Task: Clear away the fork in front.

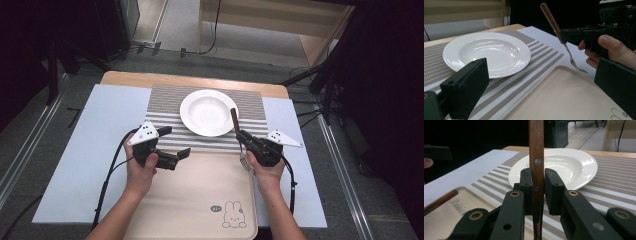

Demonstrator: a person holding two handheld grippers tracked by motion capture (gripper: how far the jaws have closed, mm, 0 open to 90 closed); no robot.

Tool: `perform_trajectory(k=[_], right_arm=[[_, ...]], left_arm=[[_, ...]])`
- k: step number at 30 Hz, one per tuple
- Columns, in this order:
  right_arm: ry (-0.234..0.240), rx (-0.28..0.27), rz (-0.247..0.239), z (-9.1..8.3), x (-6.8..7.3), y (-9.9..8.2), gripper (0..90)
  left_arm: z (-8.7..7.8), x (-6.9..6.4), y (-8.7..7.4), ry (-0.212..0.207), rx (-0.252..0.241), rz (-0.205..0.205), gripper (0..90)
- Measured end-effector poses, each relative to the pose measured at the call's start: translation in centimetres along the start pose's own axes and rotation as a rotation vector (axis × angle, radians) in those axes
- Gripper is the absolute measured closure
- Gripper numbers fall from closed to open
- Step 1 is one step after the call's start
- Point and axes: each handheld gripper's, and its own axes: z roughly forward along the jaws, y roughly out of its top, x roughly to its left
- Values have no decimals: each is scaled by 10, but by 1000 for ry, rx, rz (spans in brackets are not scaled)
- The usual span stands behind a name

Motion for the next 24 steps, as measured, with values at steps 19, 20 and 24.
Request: perform_trajectory(k=[19,20,24], right_arm=[[90,-16,-50,2,35,-4,767],[94,-15,-51,2,37,-4,768],[109,-16,-57,4,42,-7,767]], left_arm=[[17,-2,1,-8,-26,-96,180],[18,-3,2,-15,-24,-104,197],[22,-4,5,-23,-8,-126,267]])
